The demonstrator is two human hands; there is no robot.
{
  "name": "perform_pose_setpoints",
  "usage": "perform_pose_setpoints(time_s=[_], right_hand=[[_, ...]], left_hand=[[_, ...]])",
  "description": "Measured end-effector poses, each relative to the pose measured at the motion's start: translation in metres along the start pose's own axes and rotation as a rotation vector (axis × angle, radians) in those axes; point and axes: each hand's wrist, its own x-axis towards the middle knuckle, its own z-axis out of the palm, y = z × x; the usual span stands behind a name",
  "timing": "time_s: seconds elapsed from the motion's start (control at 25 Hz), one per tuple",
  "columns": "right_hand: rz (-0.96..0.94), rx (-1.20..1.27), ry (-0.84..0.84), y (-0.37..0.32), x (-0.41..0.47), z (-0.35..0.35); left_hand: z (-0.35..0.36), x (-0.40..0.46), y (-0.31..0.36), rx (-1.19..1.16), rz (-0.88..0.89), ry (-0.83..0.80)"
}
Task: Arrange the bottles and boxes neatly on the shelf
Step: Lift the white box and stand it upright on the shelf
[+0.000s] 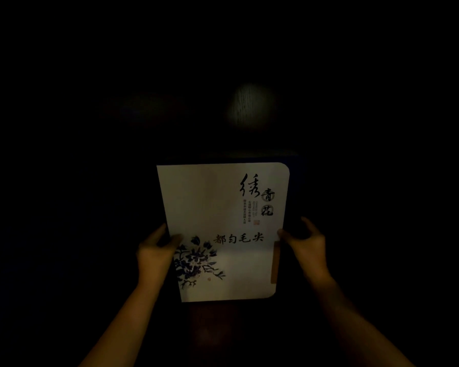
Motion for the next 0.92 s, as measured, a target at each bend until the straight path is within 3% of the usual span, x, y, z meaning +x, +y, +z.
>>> perform_pose_setpoints(time_s=[0.92], right_hand=[[-0.185, -0.027, -0.041, -0.043, -0.154, -0.099]], left_hand=[[-0.075, -0.153, 0.044, 0.044, 0.209, -0.043]])
